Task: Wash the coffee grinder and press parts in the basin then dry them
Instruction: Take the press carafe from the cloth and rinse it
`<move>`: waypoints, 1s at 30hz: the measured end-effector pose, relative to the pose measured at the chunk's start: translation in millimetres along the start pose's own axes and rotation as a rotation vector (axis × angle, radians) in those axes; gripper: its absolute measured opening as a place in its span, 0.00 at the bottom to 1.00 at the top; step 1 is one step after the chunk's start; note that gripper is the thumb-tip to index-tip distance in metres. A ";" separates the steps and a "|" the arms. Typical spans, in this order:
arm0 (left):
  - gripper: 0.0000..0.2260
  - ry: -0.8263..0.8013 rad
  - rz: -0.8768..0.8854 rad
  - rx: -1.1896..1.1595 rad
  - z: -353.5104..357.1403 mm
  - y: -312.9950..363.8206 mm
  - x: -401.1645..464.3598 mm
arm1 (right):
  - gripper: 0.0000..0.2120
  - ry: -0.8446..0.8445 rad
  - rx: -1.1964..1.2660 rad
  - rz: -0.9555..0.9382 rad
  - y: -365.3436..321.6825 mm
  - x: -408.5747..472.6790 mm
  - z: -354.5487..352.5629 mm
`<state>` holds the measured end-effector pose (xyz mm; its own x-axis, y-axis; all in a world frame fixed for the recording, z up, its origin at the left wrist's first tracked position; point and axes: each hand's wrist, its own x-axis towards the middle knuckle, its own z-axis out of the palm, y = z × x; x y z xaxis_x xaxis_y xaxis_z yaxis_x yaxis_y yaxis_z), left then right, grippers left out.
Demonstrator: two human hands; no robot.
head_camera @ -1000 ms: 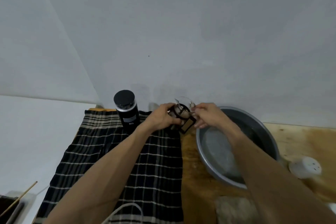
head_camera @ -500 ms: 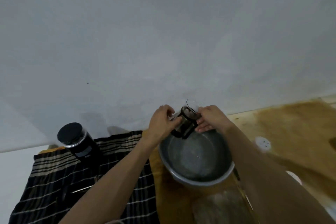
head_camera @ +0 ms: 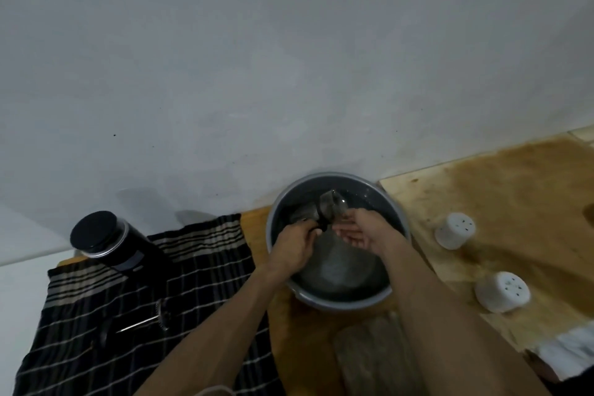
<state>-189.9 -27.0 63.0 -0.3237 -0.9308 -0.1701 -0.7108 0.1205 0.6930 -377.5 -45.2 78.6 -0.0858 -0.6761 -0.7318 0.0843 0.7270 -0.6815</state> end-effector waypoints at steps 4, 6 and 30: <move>0.14 -0.102 -0.023 0.147 7.3 -9.0 6.9 | 0.13 0.110 0.062 0.053 13.5 13.1 -8.6; 0.15 -0.152 -0.042 0.190 11.2 -10.7 8.4 | 0.12 0.120 0.057 0.074 20.2 19.7 -12.3; 0.16 -0.163 -0.046 0.225 14.1 -1.8 13.5 | 0.07 0.166 0.051 0.010 21.4 45.3 -14.5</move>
<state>-201.8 -35.0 49.6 -0.3713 -0.8715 -0.3203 -0.8418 0.1704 0.5122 -394.0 -58.5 31.0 -0.2467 -0.6367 -0.7306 0.1355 0.7238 -0.6766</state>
